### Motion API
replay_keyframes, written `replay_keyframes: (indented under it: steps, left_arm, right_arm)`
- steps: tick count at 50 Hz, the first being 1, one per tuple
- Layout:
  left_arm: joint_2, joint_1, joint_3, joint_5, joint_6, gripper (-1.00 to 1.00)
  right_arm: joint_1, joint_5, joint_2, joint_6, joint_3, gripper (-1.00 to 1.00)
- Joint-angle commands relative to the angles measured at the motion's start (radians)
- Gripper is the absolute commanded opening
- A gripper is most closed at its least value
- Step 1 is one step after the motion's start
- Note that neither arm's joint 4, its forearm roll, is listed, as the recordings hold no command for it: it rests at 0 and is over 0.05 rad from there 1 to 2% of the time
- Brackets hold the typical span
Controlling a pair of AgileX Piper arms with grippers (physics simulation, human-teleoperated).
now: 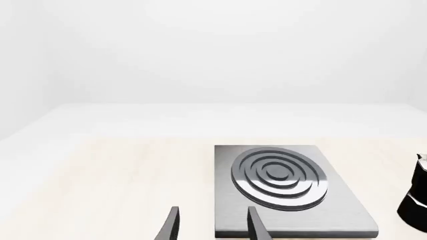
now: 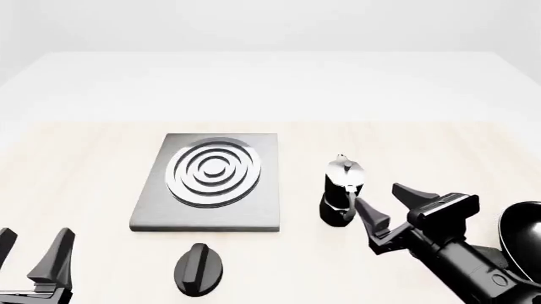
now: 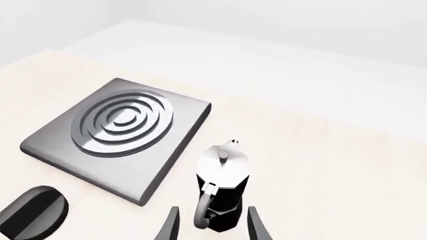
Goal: Put the moka pot on the stove.
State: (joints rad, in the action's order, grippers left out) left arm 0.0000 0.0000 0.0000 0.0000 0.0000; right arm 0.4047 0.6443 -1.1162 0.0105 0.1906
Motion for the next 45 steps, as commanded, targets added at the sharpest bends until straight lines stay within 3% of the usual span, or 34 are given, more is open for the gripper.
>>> replay_keyframes:
  steps: [1,45]
  left_arm:
    - [0.000,0.000,0.000,0.000,0.000,1.00]
    - [0.000,0.000,0.000,0.000,0.000,1.00]
  right_arm:
    - [0.004,0.080,-0.094,-0.008,0.000,1.00]
    - [0.031,0.300,-0.362,-0.032,-0.008,1.00]
